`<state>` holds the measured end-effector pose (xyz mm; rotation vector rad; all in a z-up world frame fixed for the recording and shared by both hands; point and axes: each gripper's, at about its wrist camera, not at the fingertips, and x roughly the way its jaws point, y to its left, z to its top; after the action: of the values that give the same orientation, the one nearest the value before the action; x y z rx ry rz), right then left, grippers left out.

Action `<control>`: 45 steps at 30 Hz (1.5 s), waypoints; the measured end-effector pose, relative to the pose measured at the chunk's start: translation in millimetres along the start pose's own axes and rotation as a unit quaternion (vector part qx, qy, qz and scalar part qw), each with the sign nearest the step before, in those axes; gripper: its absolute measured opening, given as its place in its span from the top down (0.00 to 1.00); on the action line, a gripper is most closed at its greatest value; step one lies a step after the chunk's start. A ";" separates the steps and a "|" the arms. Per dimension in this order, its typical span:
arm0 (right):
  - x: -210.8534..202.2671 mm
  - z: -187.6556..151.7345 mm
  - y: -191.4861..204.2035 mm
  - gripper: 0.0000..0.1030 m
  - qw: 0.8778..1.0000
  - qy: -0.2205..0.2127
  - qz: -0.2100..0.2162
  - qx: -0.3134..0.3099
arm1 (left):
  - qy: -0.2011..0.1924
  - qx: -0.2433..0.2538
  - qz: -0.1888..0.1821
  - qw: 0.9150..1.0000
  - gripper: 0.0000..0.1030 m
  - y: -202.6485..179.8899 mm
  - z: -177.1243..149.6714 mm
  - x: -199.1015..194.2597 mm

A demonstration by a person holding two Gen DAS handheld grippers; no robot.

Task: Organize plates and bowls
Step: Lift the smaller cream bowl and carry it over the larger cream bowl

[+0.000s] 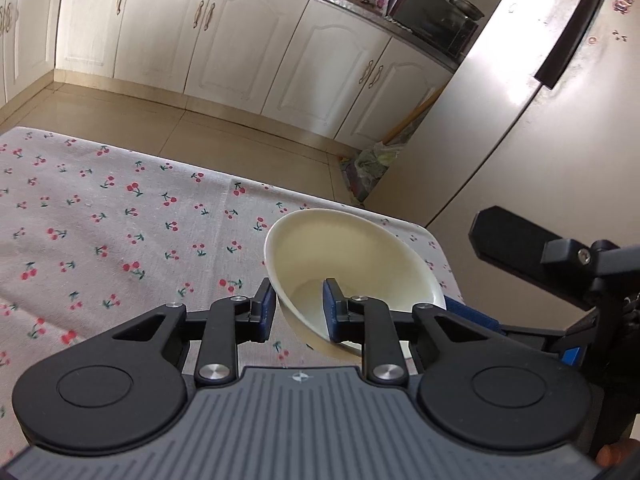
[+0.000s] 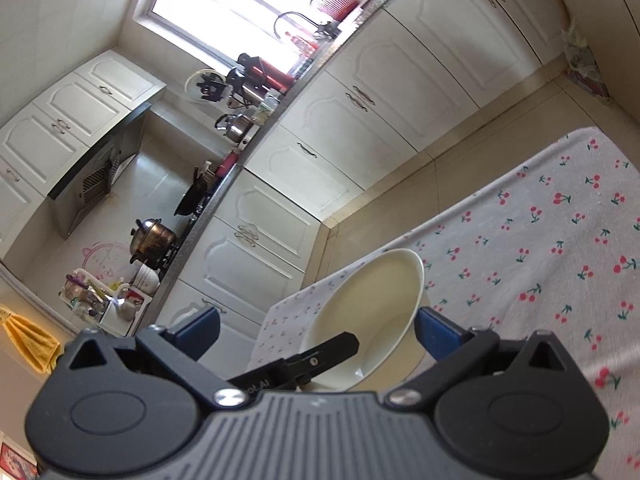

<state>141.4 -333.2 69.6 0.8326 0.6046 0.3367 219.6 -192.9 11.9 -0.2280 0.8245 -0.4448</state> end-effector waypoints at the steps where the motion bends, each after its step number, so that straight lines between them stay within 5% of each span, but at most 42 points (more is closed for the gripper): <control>1: -3.6 -2.5 3.6 0.00 1.000 -0.001 0.002 -0.004 | -0.002 0.001 -0.001 1.000 0.76 0.1 -2.2 -6.0; 19: -73.5 -66.0 58.5 0.00 0.998 -0.020 0.034 -0.041 | -0.035 0.004 -0.035 0.999 0.77 2.4 -51.7 -110.4; 45: -124.0 -170.3 100.0 0.00 0.997 -0.004 0.056 -0.046 | -0.045 -0.001 -0.030 0.999 0.76 27.5 -132.3 -192.1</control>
<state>-65.9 -232.1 103.6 0.7810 0.5329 0.4599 14.3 -82.3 40.3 -0.2726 0.7308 -0.4867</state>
